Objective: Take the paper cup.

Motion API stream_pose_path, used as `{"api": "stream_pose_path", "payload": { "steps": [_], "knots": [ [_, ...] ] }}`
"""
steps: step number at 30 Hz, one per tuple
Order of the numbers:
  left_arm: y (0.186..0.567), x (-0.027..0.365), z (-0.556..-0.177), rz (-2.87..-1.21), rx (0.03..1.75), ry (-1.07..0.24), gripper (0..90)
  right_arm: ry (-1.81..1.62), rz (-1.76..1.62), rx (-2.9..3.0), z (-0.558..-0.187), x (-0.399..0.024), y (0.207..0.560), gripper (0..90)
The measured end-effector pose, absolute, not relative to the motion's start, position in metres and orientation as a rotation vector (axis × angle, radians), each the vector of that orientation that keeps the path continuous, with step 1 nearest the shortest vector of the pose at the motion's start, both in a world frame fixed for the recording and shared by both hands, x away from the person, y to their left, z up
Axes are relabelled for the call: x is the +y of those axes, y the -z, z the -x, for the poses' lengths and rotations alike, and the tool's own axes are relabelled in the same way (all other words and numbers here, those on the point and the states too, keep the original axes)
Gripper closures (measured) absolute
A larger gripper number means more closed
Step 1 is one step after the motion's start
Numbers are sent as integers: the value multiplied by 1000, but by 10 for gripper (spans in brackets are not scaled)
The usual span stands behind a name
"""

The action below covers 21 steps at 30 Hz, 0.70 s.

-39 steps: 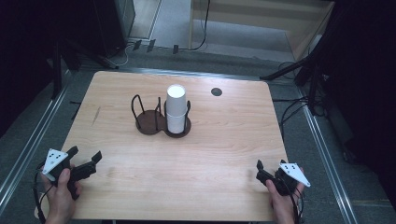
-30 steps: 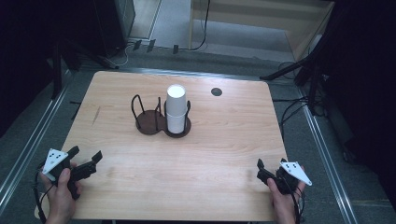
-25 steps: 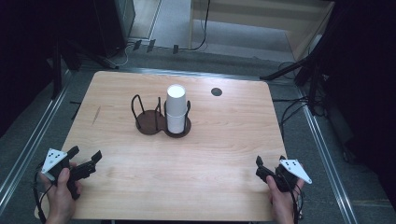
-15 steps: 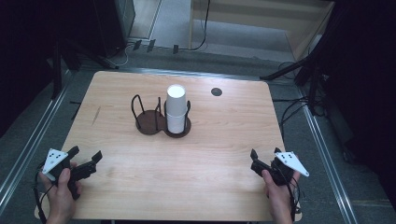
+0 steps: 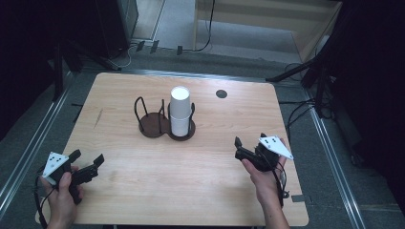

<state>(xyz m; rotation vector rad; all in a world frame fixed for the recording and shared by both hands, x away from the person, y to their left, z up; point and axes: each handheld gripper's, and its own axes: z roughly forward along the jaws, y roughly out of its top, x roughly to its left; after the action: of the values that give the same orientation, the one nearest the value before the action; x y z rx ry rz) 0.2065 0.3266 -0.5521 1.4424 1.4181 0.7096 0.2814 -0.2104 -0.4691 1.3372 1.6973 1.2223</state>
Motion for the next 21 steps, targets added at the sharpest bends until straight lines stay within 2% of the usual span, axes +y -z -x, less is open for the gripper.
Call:
{"api": "stream_pose_path", "payload": {
  "steps": [8,21],
  "knots": [
    [552,326,-207,-1443,1420,-711,80,-1249,-1288,1731,-297,-173,457,100],
    [552,327,-207,-1446,1419,-703,80,-1264,-1267,1750,-311,-137,450,109]
  ]
}}
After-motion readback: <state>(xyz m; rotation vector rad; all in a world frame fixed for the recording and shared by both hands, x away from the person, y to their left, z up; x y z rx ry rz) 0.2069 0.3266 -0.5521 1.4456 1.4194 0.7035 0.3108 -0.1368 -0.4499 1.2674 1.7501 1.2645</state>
